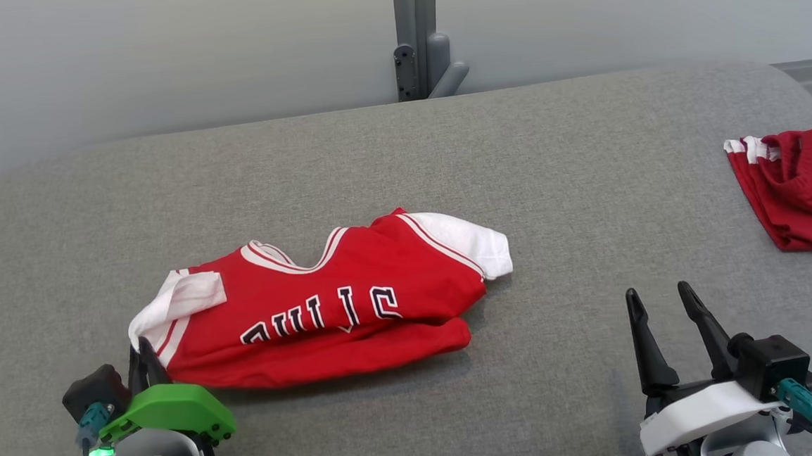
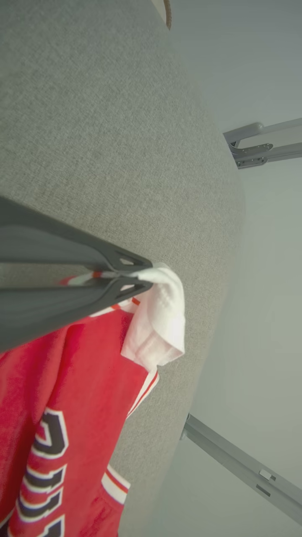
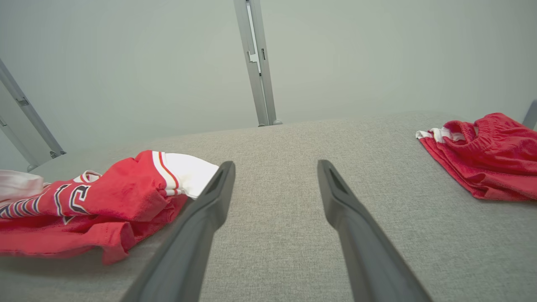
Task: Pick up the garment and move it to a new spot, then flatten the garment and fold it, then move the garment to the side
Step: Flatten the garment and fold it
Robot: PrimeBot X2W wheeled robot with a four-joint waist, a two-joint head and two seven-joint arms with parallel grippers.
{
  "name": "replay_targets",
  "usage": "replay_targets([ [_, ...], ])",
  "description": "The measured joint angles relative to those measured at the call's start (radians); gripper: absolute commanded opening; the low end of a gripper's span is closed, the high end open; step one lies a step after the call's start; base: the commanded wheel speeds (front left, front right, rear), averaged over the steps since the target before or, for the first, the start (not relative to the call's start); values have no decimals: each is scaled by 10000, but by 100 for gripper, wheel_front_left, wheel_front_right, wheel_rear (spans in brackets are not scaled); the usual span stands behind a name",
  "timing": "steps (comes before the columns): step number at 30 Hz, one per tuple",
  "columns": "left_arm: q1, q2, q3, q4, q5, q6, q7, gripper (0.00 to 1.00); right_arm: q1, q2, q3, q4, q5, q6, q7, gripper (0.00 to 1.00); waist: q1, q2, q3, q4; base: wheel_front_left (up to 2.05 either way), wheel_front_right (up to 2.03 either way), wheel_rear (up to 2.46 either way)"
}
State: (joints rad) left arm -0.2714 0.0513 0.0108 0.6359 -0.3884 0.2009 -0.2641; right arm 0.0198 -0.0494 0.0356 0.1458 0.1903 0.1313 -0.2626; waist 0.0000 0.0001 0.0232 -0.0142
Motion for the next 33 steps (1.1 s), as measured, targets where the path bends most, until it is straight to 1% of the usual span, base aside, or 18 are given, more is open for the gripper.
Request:
replay_targets([
  [3,158,-12,-138,113,-272,-61,2,0,-21,2,50,104,0,0,0,100,0,0,12,188,0,0,0],
  [4,213,-17,-180,125,-366,-61,0,2,-34,2,52,132,0,0,0,100,0,0,19,242,0,0,0],
  [5,269,-17,-234,144,-424,-61,0,27,-50,0,56,165,0,0,0,100,0,0,25,294,0,0,0],
  [6,319,-19,-272,171,-493,-61,2,39,-54,0,75,201,2,0,0,100,0,0,31,341,0,0,0],
  [7,379,-23,-290,174,-539,-61,2,43,-56,0,92,244,2,0,0,100,0,0,35,386,0,0,0],
  [8,427,-23,-293,176,-571,-61,2,49,-63,0,119,278,6,0,0,100,0,-1,36,425,0,0,0],
  [9,471,-23,-293,176,-575,-61,2,98,-81,2,140,318,12,0,0,100,0,0,36,462,0,0,0],
  [10,516,-25,-291,169,-575,-61,2,100,-105,2,150,359,17,0,0,100,0,0,33,500,0,0,0],
  [13,646,-25,-295,88,-500,-61,2,100,-168,0,194,518,50,0,0,100,0,0,13,621,0,0,0],
  [16,725,-25,-355,-297,121,-86,0,100,-317,0,278,731,92,0,2,100,0,0,-6,778,0,0,0],
  [22,1155,-27,-537,-1285,583,-523,0,100,-785,2,871,1338,447,0,349,100,0,0,-46,1251,0,0,0],
  [25,1461,-23,-769,-1783,934,-598,2,100,-1058,4,1248,1806,537,0,646,100,0,-1,-57,1548,0,0,0],
  [28,1750,-23,-1070,-2230,974,-610,0,100,-1313,10,1547,2368,654,0,872,100,0,0,-63,1884,0,0,0],
  [33,2087,-23,-1695,-2828,1122,-598,0,100,-1802,2,1662,3415,759,0,986,100,0,0,-55,2492,0,0,0],
])
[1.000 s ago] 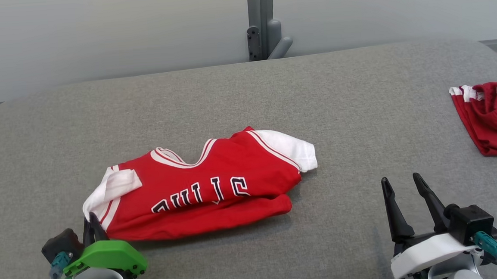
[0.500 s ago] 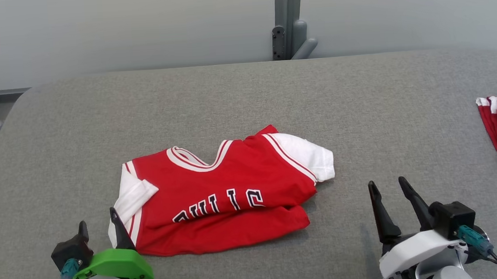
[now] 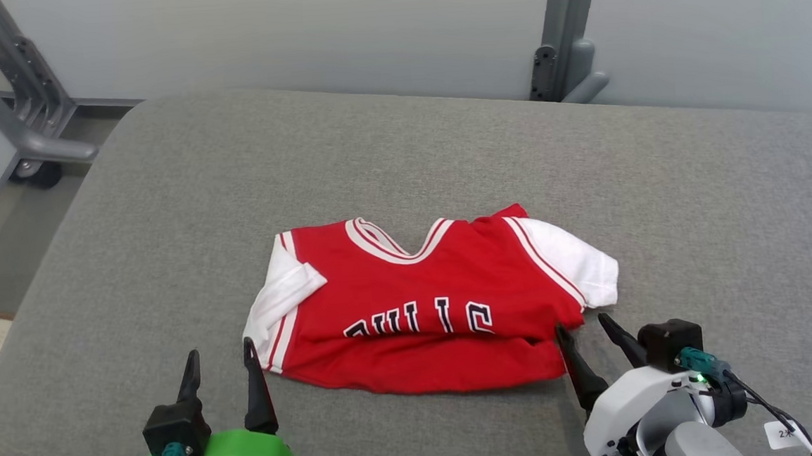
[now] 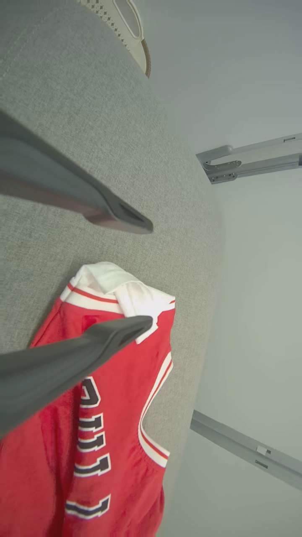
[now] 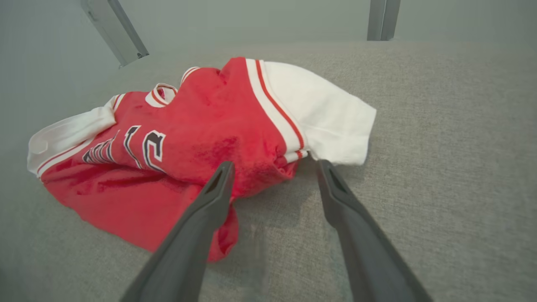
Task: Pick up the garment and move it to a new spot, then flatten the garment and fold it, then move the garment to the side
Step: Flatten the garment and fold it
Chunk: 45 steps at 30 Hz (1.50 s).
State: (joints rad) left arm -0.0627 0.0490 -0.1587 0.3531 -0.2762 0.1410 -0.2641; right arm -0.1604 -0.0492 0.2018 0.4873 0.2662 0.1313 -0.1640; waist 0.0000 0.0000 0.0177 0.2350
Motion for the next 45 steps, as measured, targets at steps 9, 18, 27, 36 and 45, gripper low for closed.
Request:
replay_targets([
  [9,244,2,-474,-826,280,94,0,100,-1170,-261,23,1916,203,0,-157,0,0,0,101,963,0,0,0],
  [18,423,0,-711,-1202,263,169,2,100,-2445,-1312,-245,1868,203,2,-719,0,0,0,251,1196,0,0,0],
  [27,433,2,-1154,-1628,-199,270,0,100,-4489,-2508,424,-286,-368,2,621,0,0,0,697,1089,0,0,0],
  [36,-350,6,-2151,-2038,-918,460,0,100,-7697,-3452,1578,1724,-1317,2,1801,0,0,0,1619,1798,0,0,0],
  [45,-577,6,-2548,-2155,-1214,800,0,100,-8503,-2372,2305,4102,-1174,4,989,100,0,0,2529,2621,0,0,0],
])
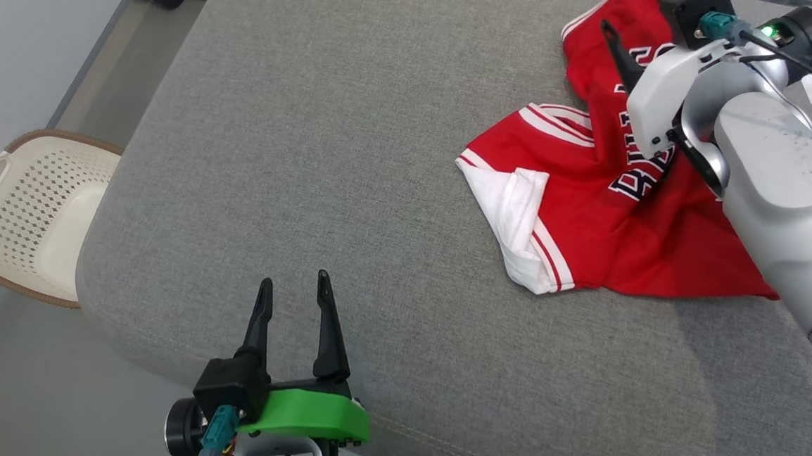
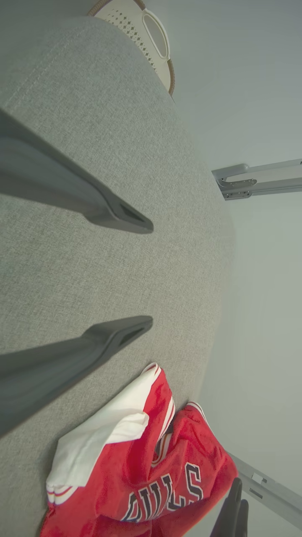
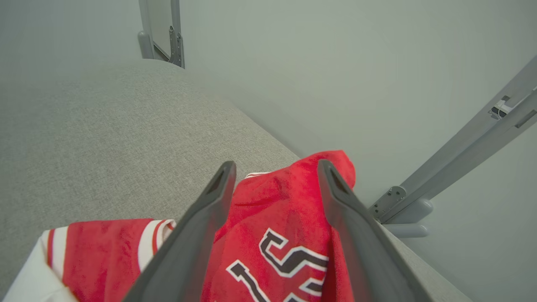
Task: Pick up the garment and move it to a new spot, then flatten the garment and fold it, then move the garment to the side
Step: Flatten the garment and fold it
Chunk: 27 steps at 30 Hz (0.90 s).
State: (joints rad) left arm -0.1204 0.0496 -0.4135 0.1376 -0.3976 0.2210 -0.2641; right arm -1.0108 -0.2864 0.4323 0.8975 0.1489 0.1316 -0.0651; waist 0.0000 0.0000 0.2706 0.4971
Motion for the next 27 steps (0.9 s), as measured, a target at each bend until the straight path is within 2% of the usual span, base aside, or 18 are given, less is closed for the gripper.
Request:
replay_targets([
  [4,-52,0,188,-54,63,36,0,100,-94,171,347,232,430,-2,-709,100,0,0,184,-50,0,0,0],
  [10,-52,-4,523,-188,410,-23,0,100,355,-90,355,-105,1379,-2,-1584,100,0,0,155,-540,0,0,0],
  [15,-31,-6,759,-238,788,-144,0,100,1825,-412,-100,-995,1950,-2,-1893,100,0,0,-107,-1188,0,0,0],
  [19,49,-10,930,-240,993,-259,0,100,3280,-416,-754,-1912,2186,-2,-1950,100,0,0,-397,-1779,0,0,0],
  [23,111,-8,1014,-222,1091,-332,0,100,4888,-136,-1745,-3001,2268,-2,-1967,100,0,0,-668,-2278,0,0,0],
  [27,161,-8,1062,-199,1137,-420,0,100,6532,510,-2454,-3900,2265,-2,-1969,100,0,0,-870,-2629,0,0,0],
])
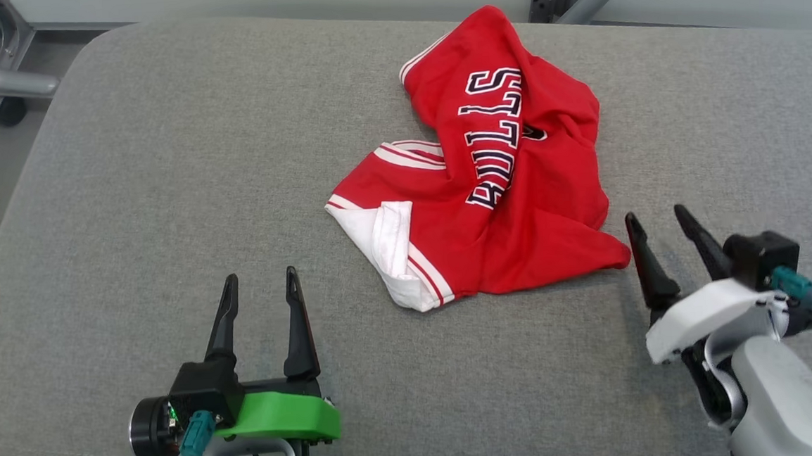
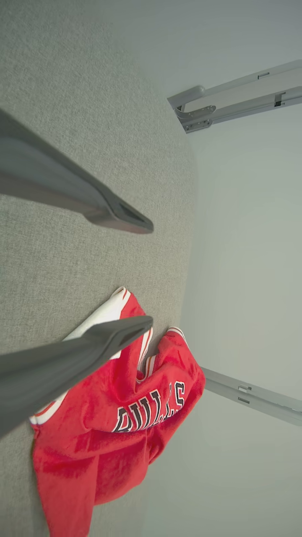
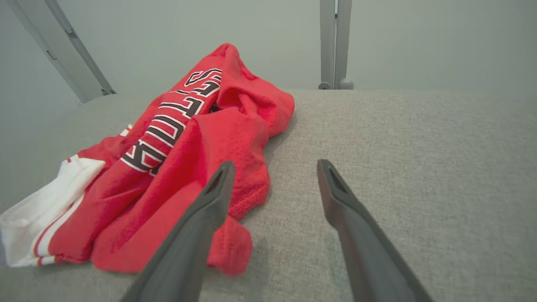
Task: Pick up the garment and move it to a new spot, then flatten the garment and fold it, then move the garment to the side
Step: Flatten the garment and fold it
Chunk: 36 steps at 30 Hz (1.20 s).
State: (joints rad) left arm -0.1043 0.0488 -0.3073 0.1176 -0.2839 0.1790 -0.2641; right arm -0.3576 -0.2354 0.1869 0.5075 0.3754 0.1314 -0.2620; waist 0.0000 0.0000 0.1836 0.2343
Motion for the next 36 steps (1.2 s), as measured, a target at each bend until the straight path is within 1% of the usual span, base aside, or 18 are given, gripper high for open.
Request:
replay_targets([
  [5,28,0,-13,36,59,-33,0,100,1375,740,-481,-892,-232,-2,-4,100,0,0,-84,-65,0,0,0],
  [9,66,2,-8,52,59,-33,0,100,1949,966,-604,-1043,-587,-2,12,100,0,0,-13,26,0,0,0],
  [12,70,2,-2,81,58,-35,0,100,1877,959,-765,-930,-924,-2,52,100,0,0,33,64,0,0,0],
  [15,61,2,-21,128,58,-50,0,100,1447,940,-780,-491,-1275,-2,157,100,0,0,72,115,0,0,0],
  [20,44,2,-71,222,59,-88,0,100,725,798,-297,357,-1342,0,286,100,0,0,119,303,0,0,0],
  [21,44,2,-71,242,61,-88,0,100,603,732,-213,504,-1346,-2,282,88,0,0,122,343,0,0,0],
  [22,46,2,-65,259,61,-86,0,100,506,673,-132,604,-1371,-2,257,44,0,0,117,380,0,0,0],
  [23,49,2,-61,276,65,-86,2,100,417,639,-63,708,-1386,-2,226,20,0,0,106,410,0,0,0],
  [24,55,2,-56,297,79,-86,0,100,343,619,-12,800,-1400,0,215,0,0,0,86,431,0,0,0],
  [29,134,2,21,353,132,-79,2,100,-31,376,-71,809,-1547,0,52,0,0,0,-87,420,0,0,0],
  [33,217,2,-6,380,157,-105,0,100,-426,-67,-257,305,-2316,0,15,0,0,0,-272,283,0,0,0],
  [36,319,2,-42,439,157,-117,2,100,-585,-458,-487,-303,-3018,0,4,0,0,0,-421,145,0,0,0],
])
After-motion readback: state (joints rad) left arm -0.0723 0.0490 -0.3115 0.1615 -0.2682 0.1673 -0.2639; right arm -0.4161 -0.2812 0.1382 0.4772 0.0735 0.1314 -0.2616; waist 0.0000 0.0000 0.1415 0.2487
